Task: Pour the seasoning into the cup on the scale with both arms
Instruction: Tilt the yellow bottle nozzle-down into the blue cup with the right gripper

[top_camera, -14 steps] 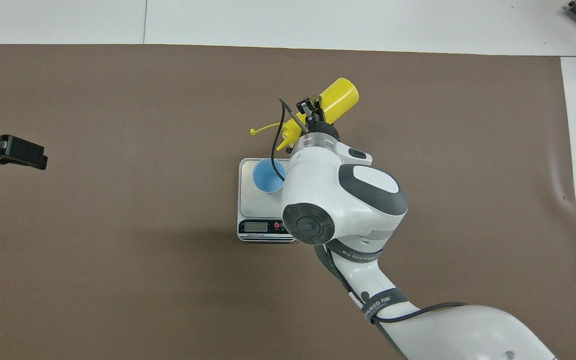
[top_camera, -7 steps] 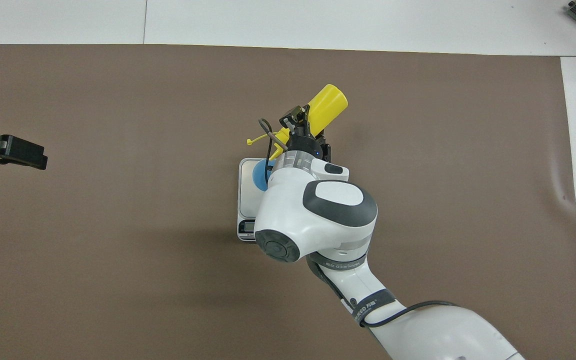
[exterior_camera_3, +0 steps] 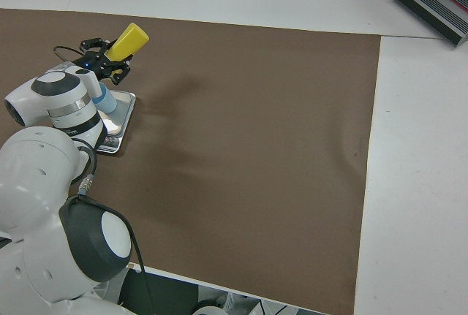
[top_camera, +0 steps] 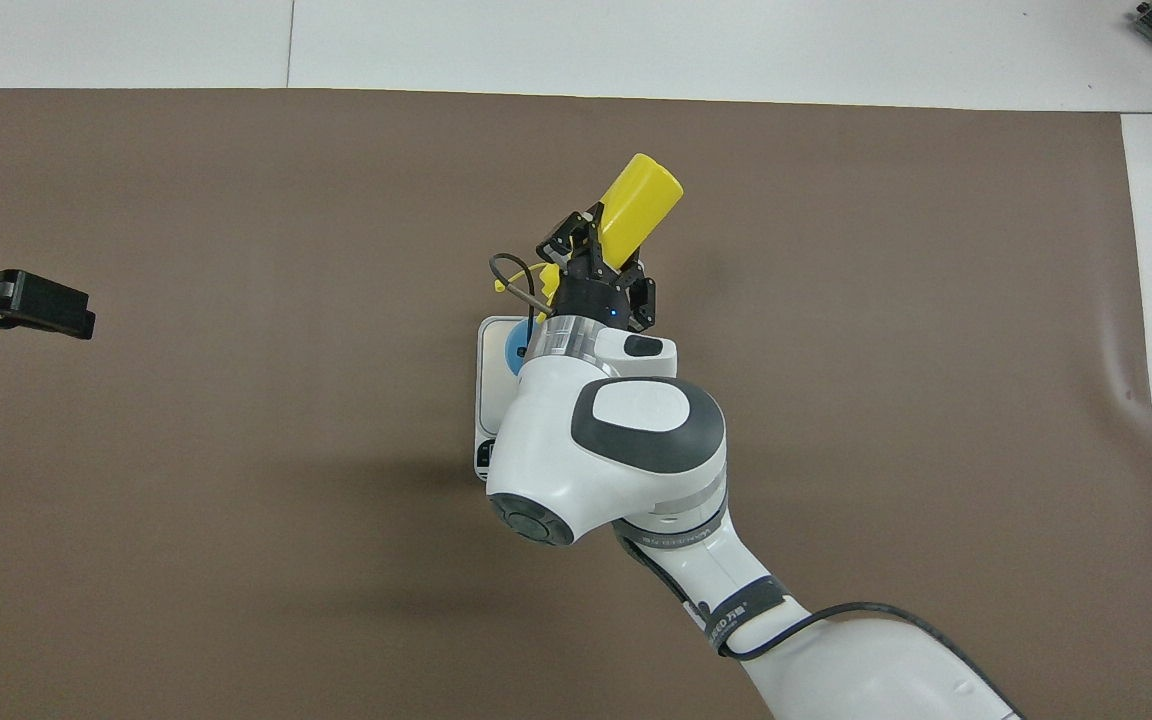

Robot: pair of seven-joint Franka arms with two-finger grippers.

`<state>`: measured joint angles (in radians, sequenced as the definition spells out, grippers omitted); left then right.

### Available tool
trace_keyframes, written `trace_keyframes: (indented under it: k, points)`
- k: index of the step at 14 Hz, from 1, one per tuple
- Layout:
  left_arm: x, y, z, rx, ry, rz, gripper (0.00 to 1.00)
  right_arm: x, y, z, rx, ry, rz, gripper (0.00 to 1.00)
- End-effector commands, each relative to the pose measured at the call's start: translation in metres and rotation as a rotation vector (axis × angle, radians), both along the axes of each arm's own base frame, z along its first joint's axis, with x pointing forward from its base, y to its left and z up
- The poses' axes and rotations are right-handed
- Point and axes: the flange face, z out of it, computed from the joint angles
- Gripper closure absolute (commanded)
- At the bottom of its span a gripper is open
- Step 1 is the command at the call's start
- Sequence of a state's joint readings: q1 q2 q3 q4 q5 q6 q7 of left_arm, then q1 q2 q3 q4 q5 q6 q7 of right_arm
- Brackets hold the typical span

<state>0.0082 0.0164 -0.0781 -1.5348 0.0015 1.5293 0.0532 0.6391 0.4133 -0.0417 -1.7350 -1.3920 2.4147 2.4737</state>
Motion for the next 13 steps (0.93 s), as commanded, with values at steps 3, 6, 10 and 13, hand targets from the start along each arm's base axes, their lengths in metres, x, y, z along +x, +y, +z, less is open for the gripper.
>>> trace_keyframes:
  k: [3,6,10,13]
  points:
    - [0.001,0.000,0.000,0.005,0.002,0.010,0.00,-0.009,0.012,0.013,-0.057,-0.069,0.054,1.00]
    - [0.001,0.000,0.000,0.005,0.002,0.010,0.00,-0.011,0.010,0.011,-0.118,-0.103,0.096,1.00]
    - [0.001,0.000,0.001,0.004,0.001,0.010,0.00,-0.012,0.009,0.011,-0.118,-0.104,0.098,1.00]
    - [0.001,0.000,0.001,0.004,0.001,0.010,0.00,-0.008,0.006,0.016,-0.110,-0.109,0.100,1.00]
